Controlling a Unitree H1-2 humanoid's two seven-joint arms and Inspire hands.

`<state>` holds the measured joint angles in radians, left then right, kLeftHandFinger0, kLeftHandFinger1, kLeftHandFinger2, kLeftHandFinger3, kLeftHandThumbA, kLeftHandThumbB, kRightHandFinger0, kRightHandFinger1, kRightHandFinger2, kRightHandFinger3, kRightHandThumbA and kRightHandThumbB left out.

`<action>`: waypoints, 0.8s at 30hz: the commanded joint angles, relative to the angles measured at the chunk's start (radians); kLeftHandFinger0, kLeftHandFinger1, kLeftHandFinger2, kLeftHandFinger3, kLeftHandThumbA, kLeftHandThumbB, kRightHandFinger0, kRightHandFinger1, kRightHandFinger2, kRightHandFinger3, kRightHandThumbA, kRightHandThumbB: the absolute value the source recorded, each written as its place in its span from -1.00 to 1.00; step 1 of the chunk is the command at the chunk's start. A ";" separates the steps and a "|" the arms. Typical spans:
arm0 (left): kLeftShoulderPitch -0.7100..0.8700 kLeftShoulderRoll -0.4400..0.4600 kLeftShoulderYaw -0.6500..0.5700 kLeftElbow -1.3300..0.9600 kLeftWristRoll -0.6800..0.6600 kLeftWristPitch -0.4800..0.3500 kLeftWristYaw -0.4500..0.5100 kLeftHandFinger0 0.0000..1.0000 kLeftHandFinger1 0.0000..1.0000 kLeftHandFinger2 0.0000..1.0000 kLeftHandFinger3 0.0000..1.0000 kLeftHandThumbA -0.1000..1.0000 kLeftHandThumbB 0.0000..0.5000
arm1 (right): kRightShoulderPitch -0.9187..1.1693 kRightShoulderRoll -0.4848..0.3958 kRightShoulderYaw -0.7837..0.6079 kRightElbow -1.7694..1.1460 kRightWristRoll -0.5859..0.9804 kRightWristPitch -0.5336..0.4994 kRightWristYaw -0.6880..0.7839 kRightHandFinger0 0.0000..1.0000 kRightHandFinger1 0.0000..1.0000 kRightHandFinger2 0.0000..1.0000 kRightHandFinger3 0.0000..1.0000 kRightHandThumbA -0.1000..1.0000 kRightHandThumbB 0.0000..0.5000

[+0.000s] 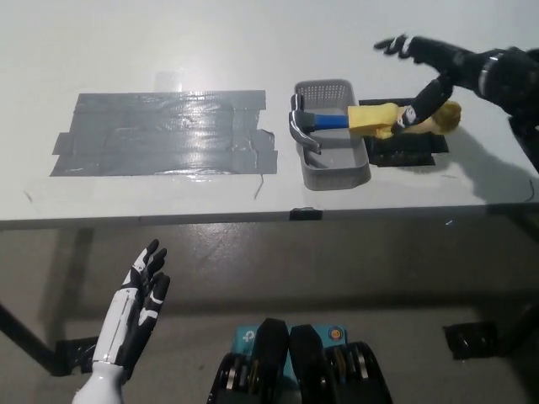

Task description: The robot picks the hammer placed on top of the gray container with right hand and places it on the grey area of the desk

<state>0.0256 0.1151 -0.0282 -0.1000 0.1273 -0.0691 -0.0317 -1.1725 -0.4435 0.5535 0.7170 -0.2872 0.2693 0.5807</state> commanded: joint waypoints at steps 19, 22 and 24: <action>-0.024 0.027 -0.006 -0.065 0.030 -0.024 -0.005 1.00 1.00 1.00 1.00 0.79 -0.71 | -0.343 0.189 0.154 0.541 -0.139 -0.093 0.267 1.00 1.00 1.00 1.00 1.00 0.60; -0.023 0.028 -0.006 -0.069 0.030 -0.022 -0.005 1.00 1.00 1.00 1.00 0.79 -0.71 | -0.345 0.196 0.156 0.561 -0.151 -0.114 0.264 1.00 1.00 1.00 1.00 1.00 0.60; -0.020 0.028 -0.005 -0.074 0.029 -0.019 -0.005 1.00 1.00 1.00 1.00 0.79 -0.70 | -0.346 0.202 0.156 0.573 -0.163 -0.112 0.251 1.00 1.00 1.00 1.00 1.00 0.56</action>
<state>0.0132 0.1290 -0.0319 -0.1352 0.1425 -0.0702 -0.0322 -1.4419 -0.2388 0.7114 1.2766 -0.4082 0.2000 0.8301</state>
